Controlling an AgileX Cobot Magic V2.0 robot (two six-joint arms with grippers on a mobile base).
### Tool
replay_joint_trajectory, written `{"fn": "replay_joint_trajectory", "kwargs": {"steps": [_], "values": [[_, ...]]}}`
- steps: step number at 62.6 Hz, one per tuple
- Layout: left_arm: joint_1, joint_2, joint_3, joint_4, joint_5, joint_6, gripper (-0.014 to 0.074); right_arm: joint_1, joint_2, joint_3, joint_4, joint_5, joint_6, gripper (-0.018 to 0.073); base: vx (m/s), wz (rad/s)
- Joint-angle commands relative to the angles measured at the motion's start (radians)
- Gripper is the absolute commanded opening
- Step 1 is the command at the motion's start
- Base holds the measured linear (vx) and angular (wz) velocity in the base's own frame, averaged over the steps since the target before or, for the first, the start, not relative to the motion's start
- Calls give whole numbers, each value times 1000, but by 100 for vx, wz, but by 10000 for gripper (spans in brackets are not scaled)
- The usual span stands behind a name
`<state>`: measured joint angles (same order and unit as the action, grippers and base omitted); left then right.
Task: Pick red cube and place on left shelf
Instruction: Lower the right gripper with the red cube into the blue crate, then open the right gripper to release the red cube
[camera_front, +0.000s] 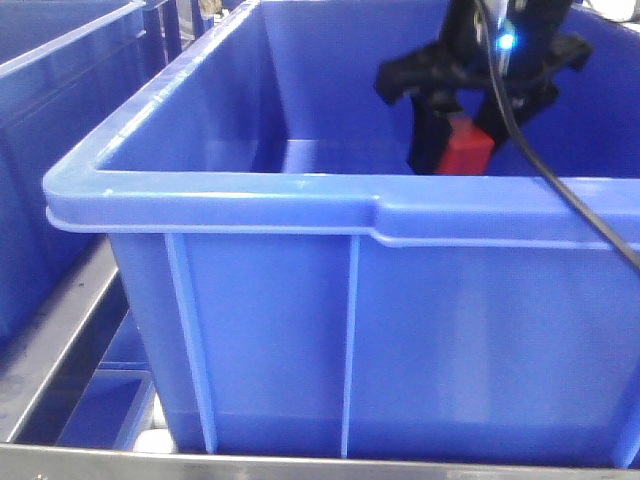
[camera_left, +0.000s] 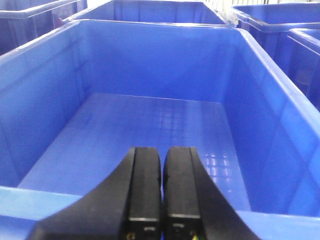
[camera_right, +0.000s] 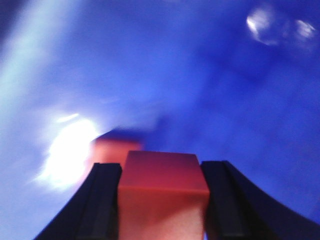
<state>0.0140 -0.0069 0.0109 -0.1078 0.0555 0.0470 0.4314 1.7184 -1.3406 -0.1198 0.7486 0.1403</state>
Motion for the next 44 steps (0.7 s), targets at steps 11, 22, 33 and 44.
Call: {"fn": "replay_joint_trajectory", "kwargs": {"steps": [11, 22, 33, 44], "values": [[2, -13, 24, -7, -81, -7, 102, -56, 18, -40, -10, -30, 2, 52, 0, 0], [2, -13, 24, -7, -81, -7, 102, -56, 48, -40, -10, -35, 2, 60, 0, 0], [2, -13, 24, -7, -81, -7, 102, -56, 77, -41, -10, -12, 2, 117, 0, 0], [2, -13, 24, -7, -81, -7, 102, -56, 81, -42, -10, 1, 2, 237, 0, 0]]}}
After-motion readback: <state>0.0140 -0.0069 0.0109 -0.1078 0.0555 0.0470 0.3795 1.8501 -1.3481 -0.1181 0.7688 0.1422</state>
